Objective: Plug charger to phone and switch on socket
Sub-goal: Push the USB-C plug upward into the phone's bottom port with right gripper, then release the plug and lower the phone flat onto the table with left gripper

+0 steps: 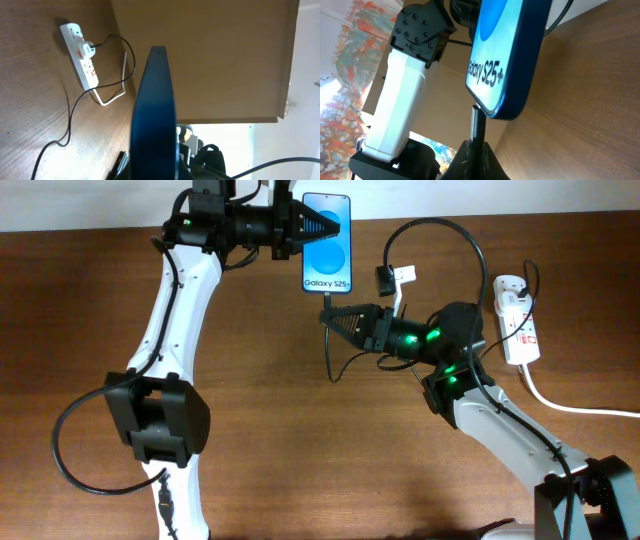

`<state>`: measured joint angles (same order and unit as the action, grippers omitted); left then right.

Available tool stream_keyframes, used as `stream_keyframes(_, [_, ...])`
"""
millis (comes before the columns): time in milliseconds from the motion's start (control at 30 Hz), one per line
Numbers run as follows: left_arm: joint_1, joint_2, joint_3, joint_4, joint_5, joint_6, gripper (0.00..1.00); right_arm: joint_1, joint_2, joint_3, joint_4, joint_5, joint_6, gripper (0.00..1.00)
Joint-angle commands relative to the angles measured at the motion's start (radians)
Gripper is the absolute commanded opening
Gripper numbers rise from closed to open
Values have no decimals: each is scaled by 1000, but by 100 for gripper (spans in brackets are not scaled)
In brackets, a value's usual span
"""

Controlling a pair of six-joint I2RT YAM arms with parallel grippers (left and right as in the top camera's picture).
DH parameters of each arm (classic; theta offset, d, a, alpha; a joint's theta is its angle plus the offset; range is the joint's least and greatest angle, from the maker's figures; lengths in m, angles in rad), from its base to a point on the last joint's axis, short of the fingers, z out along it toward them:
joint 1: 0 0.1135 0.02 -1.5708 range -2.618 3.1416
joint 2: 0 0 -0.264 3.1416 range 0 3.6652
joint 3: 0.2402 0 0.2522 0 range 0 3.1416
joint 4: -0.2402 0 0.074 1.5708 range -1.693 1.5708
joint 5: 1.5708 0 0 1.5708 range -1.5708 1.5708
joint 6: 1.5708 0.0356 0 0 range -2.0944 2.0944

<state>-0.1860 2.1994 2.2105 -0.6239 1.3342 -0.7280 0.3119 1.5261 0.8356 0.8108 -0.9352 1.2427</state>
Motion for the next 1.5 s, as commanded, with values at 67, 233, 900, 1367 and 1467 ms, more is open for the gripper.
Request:
stream_keyframes(67, [-43,-17,14,-10,38,50,0,-24,3,16,10,88,-11,4])
stream_keyframes(233, [-43,-17,14,-52,38,84,0,-26,3,16,16,106,-12,4])
stream_keyframes(900, [20,-17,14,-47,37,117,0,-25,3,17,-37,-66,-97,34])
stream_keyframes(1367, [39,141,13,-452,-296,519,0,-154,0,17,-304,-192,-435,38])
stream_keyframes(1467, [39,158,13,-532,-412,596,0,-196,-2,17,-346,-206,-458,29])
